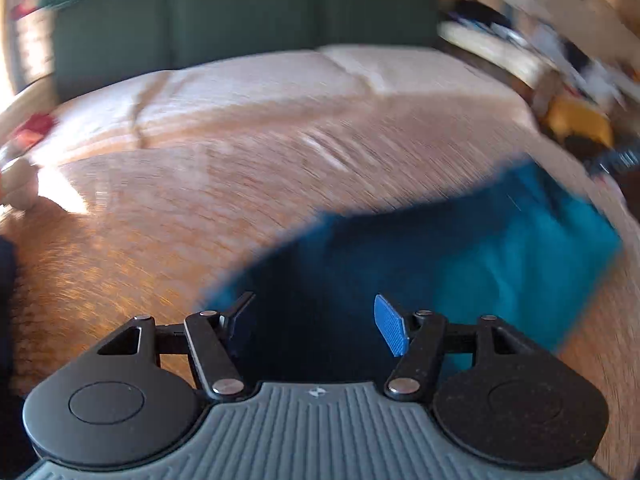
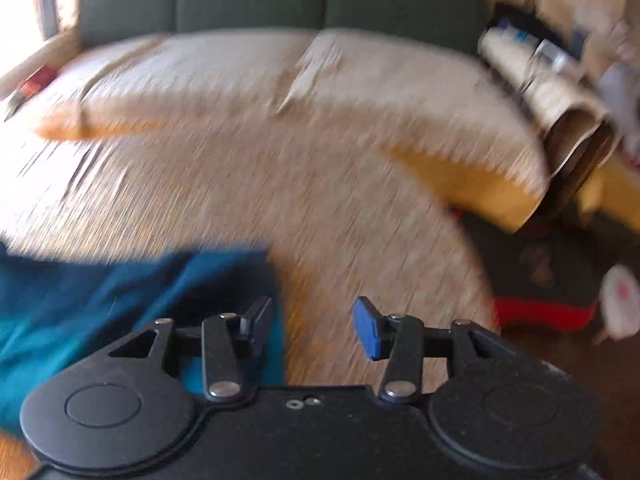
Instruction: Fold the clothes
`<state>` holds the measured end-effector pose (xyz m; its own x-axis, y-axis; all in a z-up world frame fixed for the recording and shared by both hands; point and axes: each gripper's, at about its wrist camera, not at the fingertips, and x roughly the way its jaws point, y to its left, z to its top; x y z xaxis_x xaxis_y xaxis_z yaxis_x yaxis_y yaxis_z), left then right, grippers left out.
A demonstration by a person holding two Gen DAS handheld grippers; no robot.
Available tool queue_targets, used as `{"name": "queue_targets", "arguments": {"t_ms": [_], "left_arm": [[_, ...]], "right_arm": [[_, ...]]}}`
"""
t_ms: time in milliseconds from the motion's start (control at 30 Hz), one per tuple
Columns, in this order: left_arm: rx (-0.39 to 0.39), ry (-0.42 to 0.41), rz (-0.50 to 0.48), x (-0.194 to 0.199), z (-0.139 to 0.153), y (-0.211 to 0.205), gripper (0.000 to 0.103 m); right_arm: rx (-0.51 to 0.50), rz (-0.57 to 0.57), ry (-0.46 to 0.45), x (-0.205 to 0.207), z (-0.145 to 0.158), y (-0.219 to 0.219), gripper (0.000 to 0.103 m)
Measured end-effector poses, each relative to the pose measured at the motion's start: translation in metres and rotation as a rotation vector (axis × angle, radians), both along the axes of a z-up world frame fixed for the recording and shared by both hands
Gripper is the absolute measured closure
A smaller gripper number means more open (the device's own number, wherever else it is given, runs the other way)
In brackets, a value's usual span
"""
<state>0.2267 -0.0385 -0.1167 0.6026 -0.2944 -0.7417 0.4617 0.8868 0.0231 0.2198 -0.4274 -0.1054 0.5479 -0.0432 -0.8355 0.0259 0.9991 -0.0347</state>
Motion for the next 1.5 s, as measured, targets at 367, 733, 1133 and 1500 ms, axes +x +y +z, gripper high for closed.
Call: {"name": "queue_targets", "arguments": {"t_ms": [367,733,1133,1500], "left_arm": [[0.035,0.079,-0.002,-0.043,-0.05,-0.004,0.036],[0.046,0.081,0.005,-0.044,-0.05,-0.006,0.033],[0.071,-0.011,-0.174,-0.053,-0.026,-0.048,0.028],[0.049,-0.081,-0.518,-0.068,-0.021,-0.157,0.017]], "right_arm": [[0.109,0.067,0.101,-0.033,-0.038,0.021,0.0],[0.12,0.019,0.092,-0.052,-0.022,0.001,0.0],[0.143,-0.014,0.025,-0.081,-0.011,-0.001,0.0],[0.009,0.373,-0.001,-0.116,-0.02,0.059,0.0]]}}
